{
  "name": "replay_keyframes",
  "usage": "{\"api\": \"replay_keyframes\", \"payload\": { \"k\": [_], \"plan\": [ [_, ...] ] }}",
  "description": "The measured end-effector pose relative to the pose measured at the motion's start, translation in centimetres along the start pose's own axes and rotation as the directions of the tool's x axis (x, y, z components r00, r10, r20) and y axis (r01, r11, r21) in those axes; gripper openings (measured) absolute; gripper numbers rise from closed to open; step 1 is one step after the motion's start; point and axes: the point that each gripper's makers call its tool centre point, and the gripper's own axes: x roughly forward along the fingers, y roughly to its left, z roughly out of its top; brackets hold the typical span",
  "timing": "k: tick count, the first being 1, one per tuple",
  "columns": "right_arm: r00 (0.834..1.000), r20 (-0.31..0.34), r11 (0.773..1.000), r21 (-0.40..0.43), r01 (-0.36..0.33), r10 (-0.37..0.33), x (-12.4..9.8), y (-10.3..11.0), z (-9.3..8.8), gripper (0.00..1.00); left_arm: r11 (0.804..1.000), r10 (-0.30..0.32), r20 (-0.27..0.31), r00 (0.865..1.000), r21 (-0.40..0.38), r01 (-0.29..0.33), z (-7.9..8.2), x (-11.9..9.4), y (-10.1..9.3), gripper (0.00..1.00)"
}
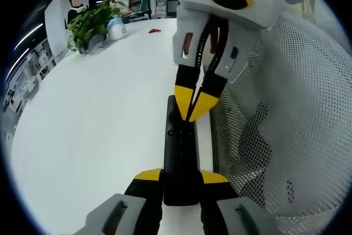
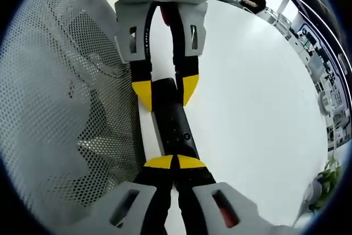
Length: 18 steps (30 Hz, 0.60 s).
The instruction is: Press the specified remote control buttons in sequence, fully releasing each button before pressing the next.
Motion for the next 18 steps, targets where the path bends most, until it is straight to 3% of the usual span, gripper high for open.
{"api": "replay_keyframes", "payload": {
  "k": [10,18],
  "plan": [
    [1.0,0.014,0.999,0.038,-0.016,0.015,0.0,-0.04,0.15,0.0,1.0,0.002,0.003,1.0,-0.003,-0.002,0.03,-0.01,0.0,0.25],
    [1.0,0.011,1.0,0.018,0.001,-0.001,0.08,0.0,0.15,0.0,1.0,0.001,0.0,1.0,0.0,-0.001,0.0,-0.02,-0.01,0.25]
  ]
}}
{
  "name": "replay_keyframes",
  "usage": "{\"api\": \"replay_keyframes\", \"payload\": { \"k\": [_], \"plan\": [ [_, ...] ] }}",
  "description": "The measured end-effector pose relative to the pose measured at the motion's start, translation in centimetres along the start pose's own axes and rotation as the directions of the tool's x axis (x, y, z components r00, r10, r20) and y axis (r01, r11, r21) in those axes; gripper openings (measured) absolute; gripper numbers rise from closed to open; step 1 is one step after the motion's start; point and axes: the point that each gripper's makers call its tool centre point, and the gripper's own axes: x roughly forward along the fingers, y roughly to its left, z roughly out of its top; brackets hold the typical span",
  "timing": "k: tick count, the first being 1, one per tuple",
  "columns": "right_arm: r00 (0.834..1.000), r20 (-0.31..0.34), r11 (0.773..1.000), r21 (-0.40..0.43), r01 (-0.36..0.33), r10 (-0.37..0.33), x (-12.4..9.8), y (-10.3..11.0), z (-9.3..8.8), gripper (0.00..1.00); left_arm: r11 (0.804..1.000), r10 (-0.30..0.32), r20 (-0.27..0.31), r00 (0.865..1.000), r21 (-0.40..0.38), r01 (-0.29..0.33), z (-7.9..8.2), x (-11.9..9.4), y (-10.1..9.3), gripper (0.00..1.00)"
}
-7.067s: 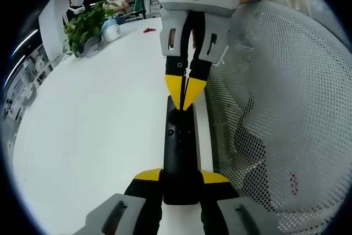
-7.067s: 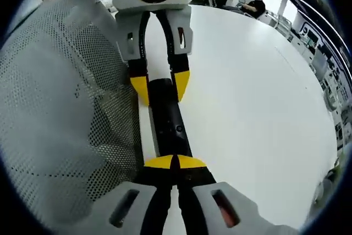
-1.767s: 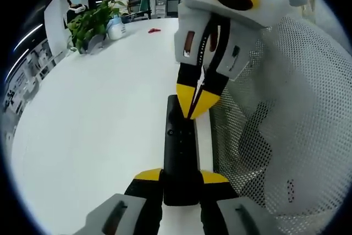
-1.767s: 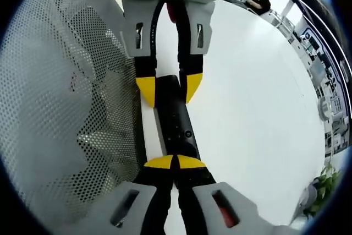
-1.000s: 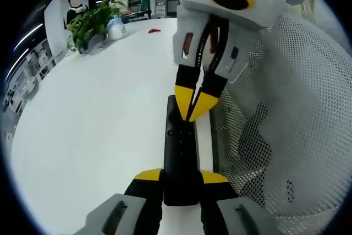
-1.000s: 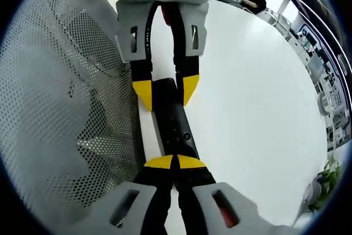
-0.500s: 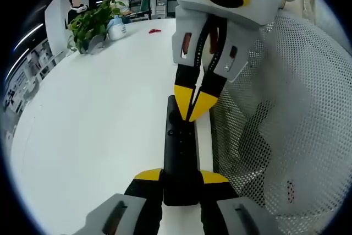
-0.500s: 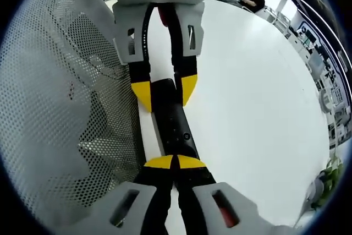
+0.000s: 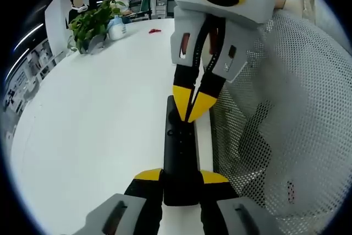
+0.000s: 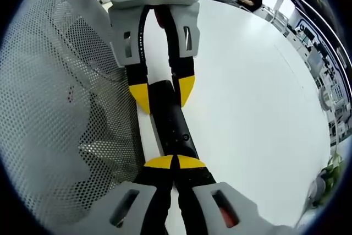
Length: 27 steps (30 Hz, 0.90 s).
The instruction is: Press the specified remote control buttons in sequence, fully releasing each button before pressing the next.
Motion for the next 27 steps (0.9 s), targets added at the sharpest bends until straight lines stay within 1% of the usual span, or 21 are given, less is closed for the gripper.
{"api": "replay_keyframes", "payload": {
  "k": [11,15,16,18,19,24,27],
  "plan": [
    [1.0,-0.015,1.0,0.003,0.015,-0.015,0.04,-0.04,-0.02,0.0,1.0,0.001,-0.003,1.0,0.0,-0.001,-0.01,0.0,0.02,0.25],
    [1.0,-0.02,0.999,0.044,0.003,-0.002,0.07,-0.18,-0.02,0.0,1.0,0.002,-0.008,1.0,0.004,-0.002,0.0,0.02,0.01,0.25],
    [1.0,-0.021,0.997,0.075,-0.004,0.005,0.09,-0.18,-0.05,0.0,1.0,0.003,-0.01,1.0,0.007,-0.003,0.0,0.02,0.01,0.25],
    [1.0,-0.016,0.994,0.11,-0.011,0.013,0.08,-0.21,-0.08,0.0,1.0,0.004,-0.012,1.0,0.008,-0.004,-0.01,0.03,0.0,0.25],
    [1.0,-0.014,0.993,0.114,-0.013,0.015,0.07,-0.28,-0.11,0.0,1.0,0.004,-0.013,1.0,0.008,-0.004,-0.01,0.04,0.01,0.25],
    [1.0,-0.013,0.994,0.11,-0.012,0.013,0.07,-0.11,-0.12,0.0,1.0,0.006,-0.013,1.0,0.009,-0.006,0.01,0.06,-0.01,0.25],
    [1.0,-0.01,0.997,0.074,0.002,-0.001,0.05,0.01,-0.1,0.0,1.0,0.007,-0.014,1.0,0.011,-0.007,0.0,0.07,-0.01,0.25]
  ]
}}
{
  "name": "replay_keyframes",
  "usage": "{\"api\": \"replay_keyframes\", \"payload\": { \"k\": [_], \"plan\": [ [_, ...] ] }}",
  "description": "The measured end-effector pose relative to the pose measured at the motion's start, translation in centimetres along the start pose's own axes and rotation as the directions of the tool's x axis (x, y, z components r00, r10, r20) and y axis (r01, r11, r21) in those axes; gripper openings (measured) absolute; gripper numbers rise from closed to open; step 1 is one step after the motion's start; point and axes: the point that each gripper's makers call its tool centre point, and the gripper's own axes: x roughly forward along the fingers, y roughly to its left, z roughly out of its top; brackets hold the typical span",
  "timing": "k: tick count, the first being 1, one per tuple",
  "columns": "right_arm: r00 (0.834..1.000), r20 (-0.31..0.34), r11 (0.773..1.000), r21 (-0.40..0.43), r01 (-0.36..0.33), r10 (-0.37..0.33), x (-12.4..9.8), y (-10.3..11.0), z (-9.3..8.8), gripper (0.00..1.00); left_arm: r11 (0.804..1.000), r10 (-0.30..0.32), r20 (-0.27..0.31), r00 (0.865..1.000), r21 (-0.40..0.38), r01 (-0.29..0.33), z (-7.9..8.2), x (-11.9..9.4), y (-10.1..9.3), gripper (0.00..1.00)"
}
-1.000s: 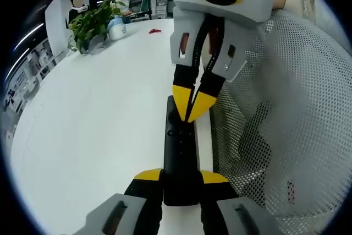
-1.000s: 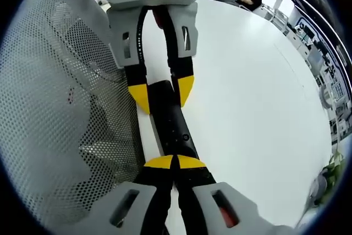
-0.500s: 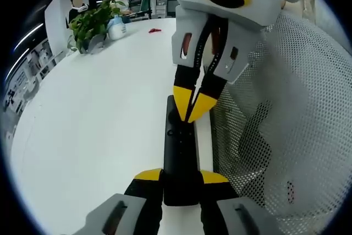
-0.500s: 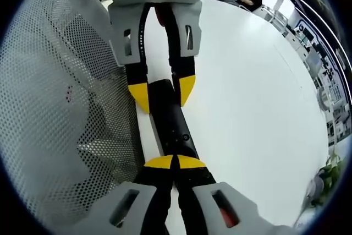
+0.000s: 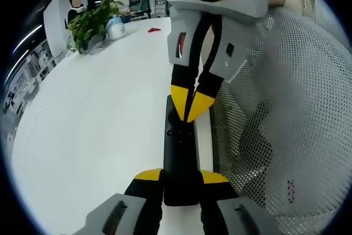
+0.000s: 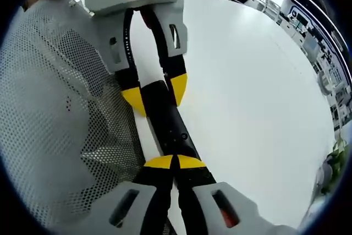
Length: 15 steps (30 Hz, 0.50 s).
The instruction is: Press the specified remote control buttons in sequence, fully releasing each button before pressing the next.
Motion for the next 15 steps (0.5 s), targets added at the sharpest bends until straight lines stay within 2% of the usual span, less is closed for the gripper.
{"api": "replay_keyframes", "payload": {
  "k": [2,3,5,15],
  "plan": [
    [1.0,0.005,1.0,-0.002,0.006,-0.006,-0.06,-0.01,0.02,0.0,1.0,0.0,0.0,1.0,0.0,0.0,0.0,0.0,0.0,0.25],
    [1.0,0.003,0.999,0.048,0.002,-0.002,-0.09,-0.06,0.04,0.0,1.0,0.001,-0.001,1.0,0.003,-0.001,0.01,0.01,-0.01,0.25],
    [1.0,0.002,1.0,0.03,-0.006,0.006,-0.06,-0.17,0.08,0.0,1.0,0.002,-0.001,1.0,0.002,-0.002,0.0,0.01,-0.03,0.25],
    [0.999,0.031,0.994,0.1,-0.039,0.036,-0.05,-0.33,0.32,0.0,1.0,-0.001,0.001,1.0,-0.001,0.001,0.01,0.01,0.02,0.25]
  ]
}}
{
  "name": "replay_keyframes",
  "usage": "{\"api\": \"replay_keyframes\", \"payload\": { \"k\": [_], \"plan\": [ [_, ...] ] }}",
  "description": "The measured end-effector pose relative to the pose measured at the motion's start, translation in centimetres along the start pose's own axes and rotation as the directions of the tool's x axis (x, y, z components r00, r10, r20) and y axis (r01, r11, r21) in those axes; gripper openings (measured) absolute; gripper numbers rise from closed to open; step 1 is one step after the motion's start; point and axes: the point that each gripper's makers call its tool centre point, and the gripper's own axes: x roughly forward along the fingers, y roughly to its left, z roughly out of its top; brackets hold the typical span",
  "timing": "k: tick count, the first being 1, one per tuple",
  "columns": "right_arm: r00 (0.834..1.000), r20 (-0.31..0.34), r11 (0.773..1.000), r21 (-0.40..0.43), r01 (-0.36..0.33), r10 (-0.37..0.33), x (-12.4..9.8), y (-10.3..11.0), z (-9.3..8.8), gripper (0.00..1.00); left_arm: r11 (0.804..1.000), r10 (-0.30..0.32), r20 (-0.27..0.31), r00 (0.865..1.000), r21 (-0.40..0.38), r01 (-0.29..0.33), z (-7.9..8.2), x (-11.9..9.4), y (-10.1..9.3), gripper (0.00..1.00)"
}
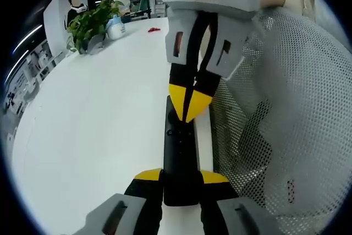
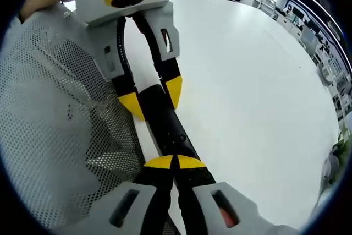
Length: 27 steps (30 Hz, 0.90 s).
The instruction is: Press the specified remote control buttons in sequence, fully releasing each button before pressing the next.
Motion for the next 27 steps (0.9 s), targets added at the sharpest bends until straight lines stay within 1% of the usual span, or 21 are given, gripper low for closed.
{"api": "replay_keyframes", "payload": {
  "k": [5,13,19,24,27],
  "plan": [
    [1.0,0.005,0.999,-0.028,0.019,-0.019,0.11,0.11,0.02,0.0,1.0,-0.001,-0.002,1.0,0.002,0.001,-0.01,0.01,-0.02,0.25],
    [1.0,-0.002,0.999,-0.016,0.031,-0.031,0.13,0.0,0.03,0.0,1.0,-0.006,0.0,1.0,-0.003,0.006,-0.01,-0.02,-0.01,0.25],
    [1.0,0.021,0.999,0.039,0.006,-0.007,0.09,-0.18,-0.02,0.0,1.0,-0.007,0.003,1.0,-0.008,0.007,0.0,-0.04,0.0,0.25],
    [1.0,0.023,0.999,0.032,0.002,-0.003,0.1,-0.04,0.04,0.0,1.0,-0.006,0.005,1.0,-0.01,0.006,-0.01,-0.05,0.0,0.25],
    [0.999,0.034,0.999,0.049,-0.011,0.01,0.01,-0.12,0.03,0.0,1.0,-0.007,0.009,1.0,-0.013,0.007,0.0,-0.06,0.0,0.25]
  ]
}}
